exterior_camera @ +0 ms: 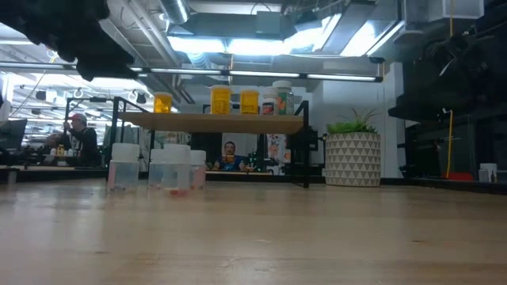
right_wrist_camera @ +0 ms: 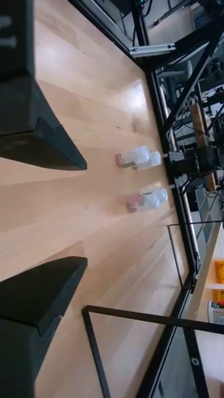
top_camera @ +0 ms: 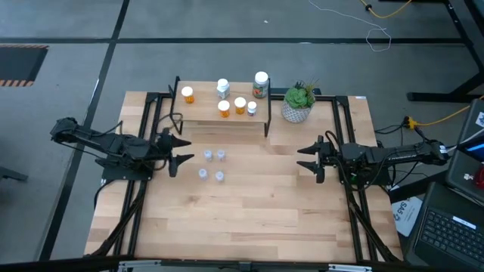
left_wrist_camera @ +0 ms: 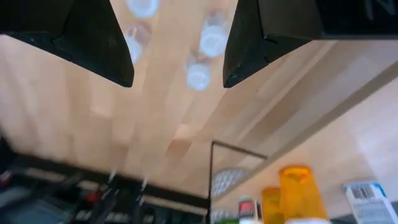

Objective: Pick and place medicine bottles onto shelf by color
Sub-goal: Put the transparent pill bottle on the shelf

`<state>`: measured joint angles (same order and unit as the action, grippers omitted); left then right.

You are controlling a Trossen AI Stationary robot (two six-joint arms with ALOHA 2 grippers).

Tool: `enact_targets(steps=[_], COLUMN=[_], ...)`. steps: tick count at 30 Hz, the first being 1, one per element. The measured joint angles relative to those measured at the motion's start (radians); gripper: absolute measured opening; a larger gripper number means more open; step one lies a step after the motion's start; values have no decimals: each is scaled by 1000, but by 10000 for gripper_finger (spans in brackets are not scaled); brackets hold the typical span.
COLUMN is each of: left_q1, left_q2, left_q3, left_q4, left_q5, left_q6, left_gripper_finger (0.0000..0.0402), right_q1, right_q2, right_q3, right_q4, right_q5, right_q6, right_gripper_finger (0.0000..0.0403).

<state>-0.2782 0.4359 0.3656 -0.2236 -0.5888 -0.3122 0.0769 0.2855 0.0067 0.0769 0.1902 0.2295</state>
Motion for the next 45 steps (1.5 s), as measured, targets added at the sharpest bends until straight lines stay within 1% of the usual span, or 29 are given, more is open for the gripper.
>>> enact_targets(steps=[3,5,8,12,16,21,23,26,29,31,34,38,42,45], left_q1=[26,48,75,94,98,98,97,89,68,50,20,-6,-9,-11], left_q2=[63,89,109,116,128,183,218,262,294,321,371,432,490,542], left_q3=[0,0,0,0,0,4,32,101,185,236,288,305,305,305], left_q4=[0,0,0,1,7,96,100,40,-79,-148,-186,-195,-212,-210], left_q5=[-5,-4,-5,7,60,162,197,215,220,255,292,302,335,381], left_q6=[-3,-33,-78,-78,-60,39,73,89,105,106,108,97,-45,-68], left_gripper_finger=[243,243,243,243,243,243,243,243,242,242,242,242,242,242], right_q1=[0,0,0,0,0,0,0,0,0,0,0,0,0,0], right_q2=[0,0,0,0,0,0,0,0,0,0,0,0,0,0], right_q3=[0,0,0,0,0,0,0,0,0,0,0,0,0,0], right_q4=[0,0,0,0,0,0,0,0,0,0,0,0,0,0], right_q5=[0,0,0,0,0,0,0,0,0,0,0,0,0,0], right_q6=[1,0,1,0,-1,-2,-2,-2,-2,-2,-2,-2,-2,-2], right_gripper_finger=[241,241,241,241,241,241,241,241,241,241,241,241,241,241])
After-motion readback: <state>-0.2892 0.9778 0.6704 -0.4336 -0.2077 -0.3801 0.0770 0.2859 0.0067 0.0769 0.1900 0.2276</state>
